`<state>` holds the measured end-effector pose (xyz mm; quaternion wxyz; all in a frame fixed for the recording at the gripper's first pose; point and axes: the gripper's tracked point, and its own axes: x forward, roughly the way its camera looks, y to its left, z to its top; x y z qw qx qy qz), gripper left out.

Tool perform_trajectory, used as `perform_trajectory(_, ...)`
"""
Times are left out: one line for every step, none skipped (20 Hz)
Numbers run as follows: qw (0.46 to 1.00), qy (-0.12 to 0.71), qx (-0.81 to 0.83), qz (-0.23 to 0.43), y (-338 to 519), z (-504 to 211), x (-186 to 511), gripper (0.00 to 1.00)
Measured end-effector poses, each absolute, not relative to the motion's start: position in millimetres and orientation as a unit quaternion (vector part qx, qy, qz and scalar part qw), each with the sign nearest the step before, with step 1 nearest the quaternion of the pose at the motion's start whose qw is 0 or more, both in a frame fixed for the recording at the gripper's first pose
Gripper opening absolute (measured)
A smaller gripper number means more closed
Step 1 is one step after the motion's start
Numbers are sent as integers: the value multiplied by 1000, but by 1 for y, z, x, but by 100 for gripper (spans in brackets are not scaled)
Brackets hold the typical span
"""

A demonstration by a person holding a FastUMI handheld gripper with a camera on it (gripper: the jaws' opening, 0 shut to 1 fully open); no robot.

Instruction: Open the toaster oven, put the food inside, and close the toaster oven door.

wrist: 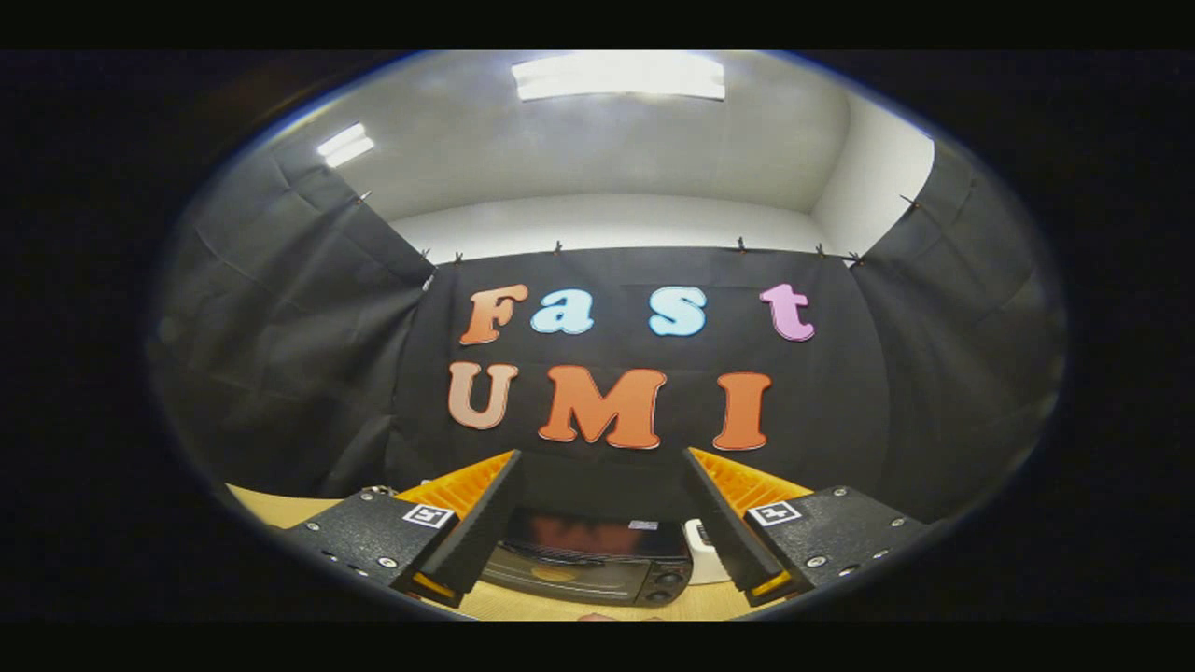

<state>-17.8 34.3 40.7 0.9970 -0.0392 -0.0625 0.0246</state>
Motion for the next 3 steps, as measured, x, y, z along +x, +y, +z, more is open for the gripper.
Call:
perform_trajectory(997,-64,-38,25,35,41,-15,98)
perform_trajectory(997,-65,-38,26,36,42,-16,98)
perform_trajectory(997,-64,-38,27,35,41,-16,98)
